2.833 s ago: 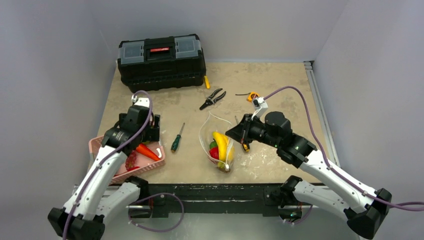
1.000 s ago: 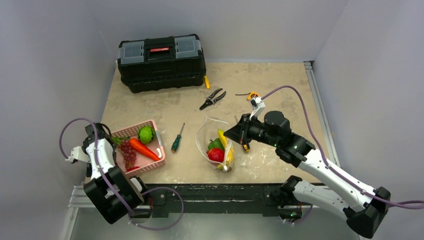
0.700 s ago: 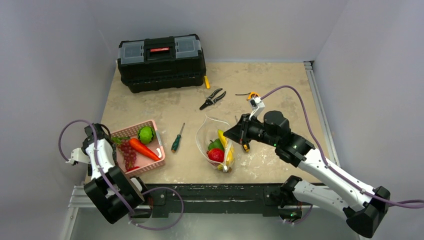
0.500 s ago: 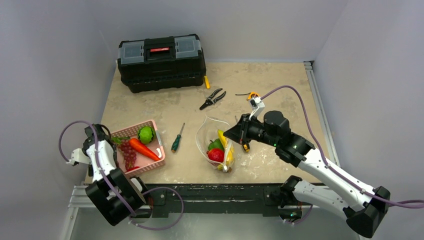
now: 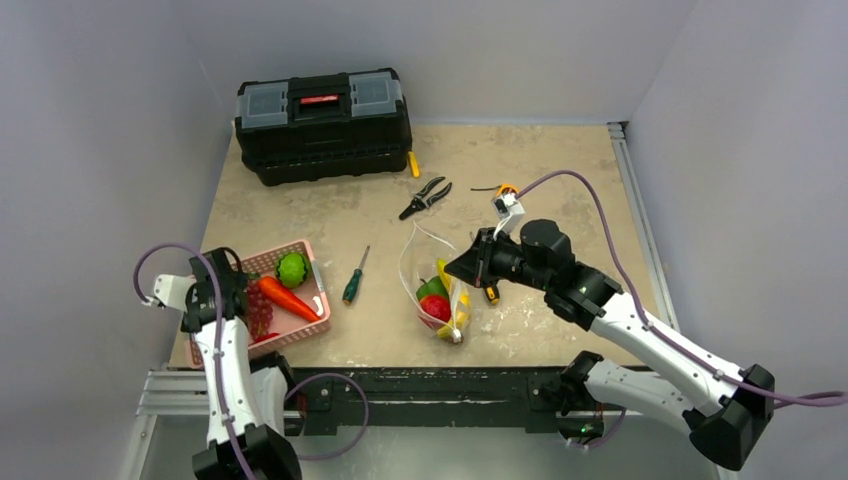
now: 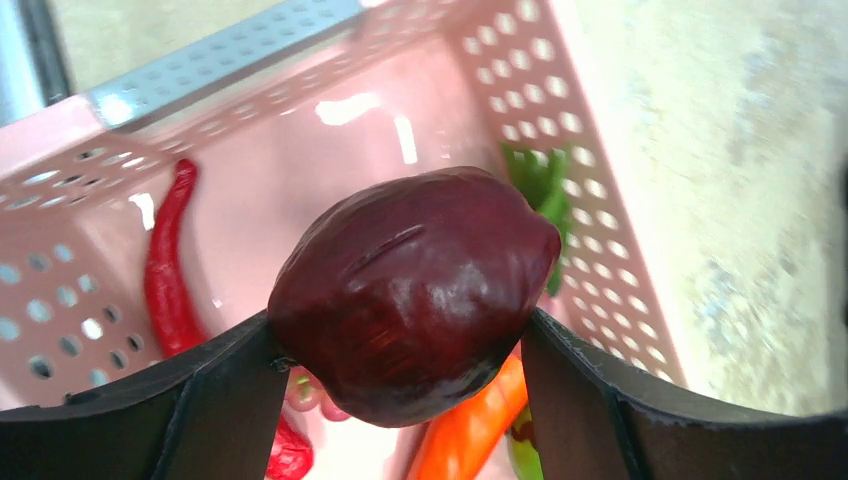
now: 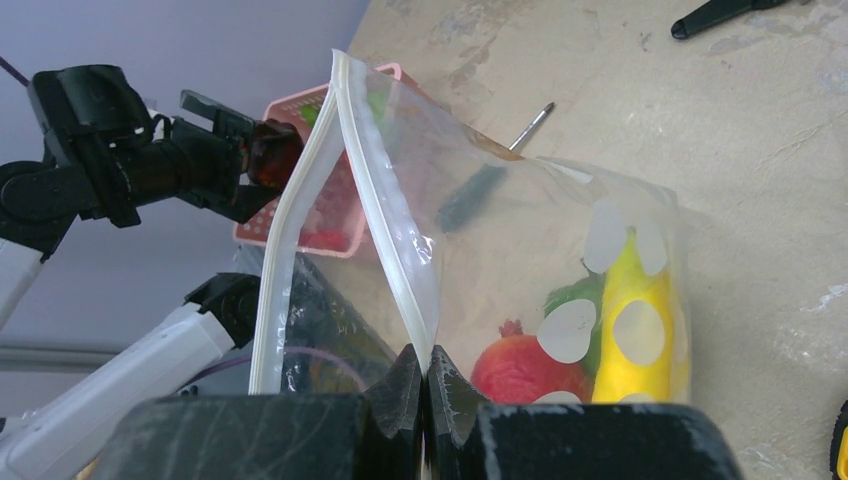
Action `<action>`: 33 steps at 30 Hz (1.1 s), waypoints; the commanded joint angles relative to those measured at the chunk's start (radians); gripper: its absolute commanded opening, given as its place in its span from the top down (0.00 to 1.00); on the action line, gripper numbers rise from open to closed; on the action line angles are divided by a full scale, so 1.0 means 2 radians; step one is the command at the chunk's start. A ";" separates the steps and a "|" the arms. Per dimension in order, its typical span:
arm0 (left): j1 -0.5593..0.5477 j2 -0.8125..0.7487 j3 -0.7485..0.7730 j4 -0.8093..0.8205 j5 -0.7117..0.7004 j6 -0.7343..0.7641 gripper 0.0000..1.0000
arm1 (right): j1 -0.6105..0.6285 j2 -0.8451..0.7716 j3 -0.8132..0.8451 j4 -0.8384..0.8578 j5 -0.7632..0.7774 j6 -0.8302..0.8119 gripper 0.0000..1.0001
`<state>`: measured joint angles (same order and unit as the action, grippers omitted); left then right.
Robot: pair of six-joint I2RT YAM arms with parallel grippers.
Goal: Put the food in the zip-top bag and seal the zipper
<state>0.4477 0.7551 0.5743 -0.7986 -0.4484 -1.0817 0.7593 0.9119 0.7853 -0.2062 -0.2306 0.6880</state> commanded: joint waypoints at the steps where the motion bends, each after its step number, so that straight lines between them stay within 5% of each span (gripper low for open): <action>1: -0.019 -0.056 -0.014 0.068 0.060 0.082 0.57 | 0.001 0.004 0.022 0.019 0.000 -0.003 1.00; 16: -0.126 -0.118 -0.015 0.217 0.507 0.151 0.60 | 0.002 0.041 0.036 0.030 -0.001 0.003 1.00; 22: -0.215 -0.139 -0.034 0.441 0.681 0.067 0.62 | 0.002 0.040 0.036 0.030 0.003 0.007 1.00; 26: -0.339 -0.147 0.014 0.455 0.686 0.112 0.62 | 0.001 0.038 0.035 0.029 0.005 0.010 1.00; 30: -0.455 -0.073 0.104 0.286 0.621 0.228 0.63 | 0.001 0.037 0.035 0.030 0.006 0.013 1.00; 33: -0.532 -0.007 0.199 0.128 0.464 0.289 0.66 | 0.001 0.035 0.035 0.029 0.006 0.016 1.00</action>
<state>-0.4644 0.5964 0.7708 -0.1810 0.7940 -0.7227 0.7593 0.9997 0.8150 -0.1860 -0.2268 0.7036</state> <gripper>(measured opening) 0.767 0.004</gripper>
